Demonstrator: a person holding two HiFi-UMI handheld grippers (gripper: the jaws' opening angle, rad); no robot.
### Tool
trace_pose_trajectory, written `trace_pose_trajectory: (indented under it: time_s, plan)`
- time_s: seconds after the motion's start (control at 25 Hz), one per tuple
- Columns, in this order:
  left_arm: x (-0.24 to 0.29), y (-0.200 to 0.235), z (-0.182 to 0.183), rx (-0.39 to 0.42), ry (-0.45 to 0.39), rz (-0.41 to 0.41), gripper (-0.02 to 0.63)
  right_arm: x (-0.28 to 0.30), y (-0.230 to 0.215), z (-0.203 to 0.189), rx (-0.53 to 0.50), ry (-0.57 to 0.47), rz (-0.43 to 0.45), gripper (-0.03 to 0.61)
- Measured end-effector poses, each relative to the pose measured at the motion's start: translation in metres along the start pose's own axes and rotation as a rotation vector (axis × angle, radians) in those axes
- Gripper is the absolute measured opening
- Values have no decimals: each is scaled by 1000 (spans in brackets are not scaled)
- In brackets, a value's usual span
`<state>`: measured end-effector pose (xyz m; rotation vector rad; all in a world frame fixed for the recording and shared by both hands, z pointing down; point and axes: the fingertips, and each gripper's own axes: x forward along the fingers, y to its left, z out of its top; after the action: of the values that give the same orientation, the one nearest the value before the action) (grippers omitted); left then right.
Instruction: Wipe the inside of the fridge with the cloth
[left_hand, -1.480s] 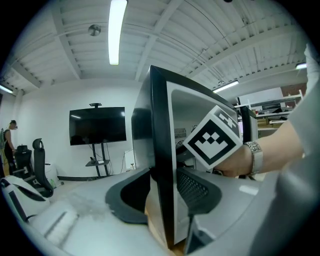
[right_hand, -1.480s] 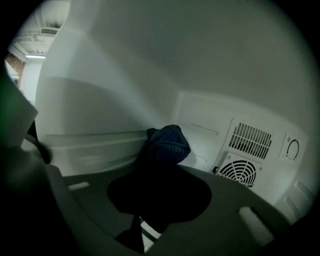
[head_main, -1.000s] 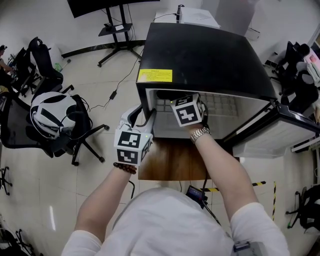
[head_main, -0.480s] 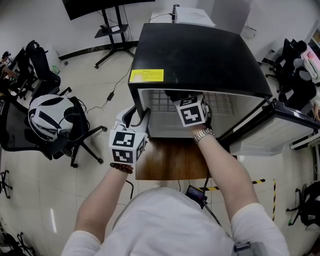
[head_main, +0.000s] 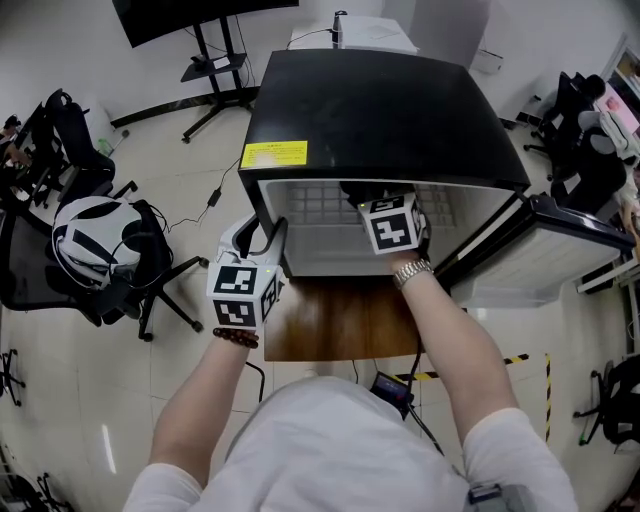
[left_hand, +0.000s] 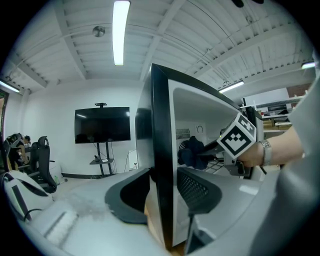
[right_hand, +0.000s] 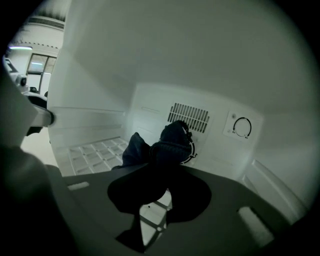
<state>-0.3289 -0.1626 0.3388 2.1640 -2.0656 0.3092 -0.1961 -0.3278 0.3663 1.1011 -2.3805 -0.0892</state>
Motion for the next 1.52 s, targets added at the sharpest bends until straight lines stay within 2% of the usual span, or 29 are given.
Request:
trace_pose_trajectory:
  time_s: [0.56,0.88,1.16,1.28,1.52]
  plan:
    - [0,1,0,-26,-5,29,163,-20,-59,-25,32,23,-98,83]
    - [1,1,0,-34,-7,39,163,-31,-83,-47,86,70,-142,82]
    - [1,0,2,-40,-8,43,163,-38,-93,-50,100,76,-177,81]
    - [2,-7,3,-42,-7,43,163,-42,-100,-45,89,47,-182,81]
    - [0,1,0,-42,-9,35,163,-47,-81,-29,106,-1,-165,81]
